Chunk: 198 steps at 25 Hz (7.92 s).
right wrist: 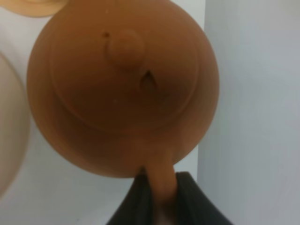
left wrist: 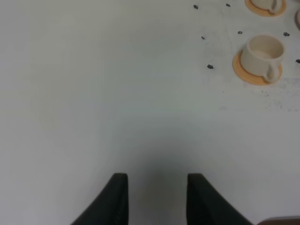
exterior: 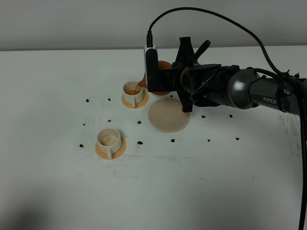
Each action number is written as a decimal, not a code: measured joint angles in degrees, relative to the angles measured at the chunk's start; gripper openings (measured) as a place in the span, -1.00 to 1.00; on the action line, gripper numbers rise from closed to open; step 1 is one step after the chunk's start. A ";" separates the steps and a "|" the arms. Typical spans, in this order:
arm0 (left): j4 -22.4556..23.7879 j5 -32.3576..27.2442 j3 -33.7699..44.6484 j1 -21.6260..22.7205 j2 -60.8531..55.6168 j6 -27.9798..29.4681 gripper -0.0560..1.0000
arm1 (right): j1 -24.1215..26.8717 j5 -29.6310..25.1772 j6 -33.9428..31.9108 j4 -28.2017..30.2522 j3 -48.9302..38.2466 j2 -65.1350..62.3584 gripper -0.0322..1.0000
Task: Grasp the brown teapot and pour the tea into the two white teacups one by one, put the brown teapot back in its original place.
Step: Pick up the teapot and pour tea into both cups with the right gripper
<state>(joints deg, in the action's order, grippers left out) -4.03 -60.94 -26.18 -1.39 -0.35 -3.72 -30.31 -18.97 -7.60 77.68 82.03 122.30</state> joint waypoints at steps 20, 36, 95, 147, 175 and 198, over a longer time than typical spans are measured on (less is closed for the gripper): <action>0.00 0.00 0.00 0.00 0.00 0.00 -0.35 | -0.60 -0.03 0.00 1.76 0.48 0.00 -0.77; 0.00 0.00 0.00 0.00 0.00 -0.04 -0.35 | -0.61 -0.81 -0.06 5.34 0.48 0.00 -0.77; 0.00 0.00 0.00 0.00 0.00 0.01 -0.34 | -0.66 -1.29 -1.68 13.80 0.48 0.00 -0.77; 0.00 -0.01 0.00 0.00 0.00 -0.04 -0.34 | 6.90 -2.98 29.50 -67.72 11.27 6.84 -0.77; 0.00 -0.01 0.00 0.00 0.00 0.04 -0.34 | 3.92 -3.76 19.08 -62.92 -9.92 -20.00 -0.77; 0.00 -0.01 0.00 0.00 0.00 -0.01 -0.34 | -8.53 -2.59 0.66 -41.42 -20.62 -22.48 -0.77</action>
<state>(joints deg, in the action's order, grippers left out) -4.03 -60.95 -26.18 -1.39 -0.35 -3.74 -38.84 -21.55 -6.94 36.26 61.42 99.83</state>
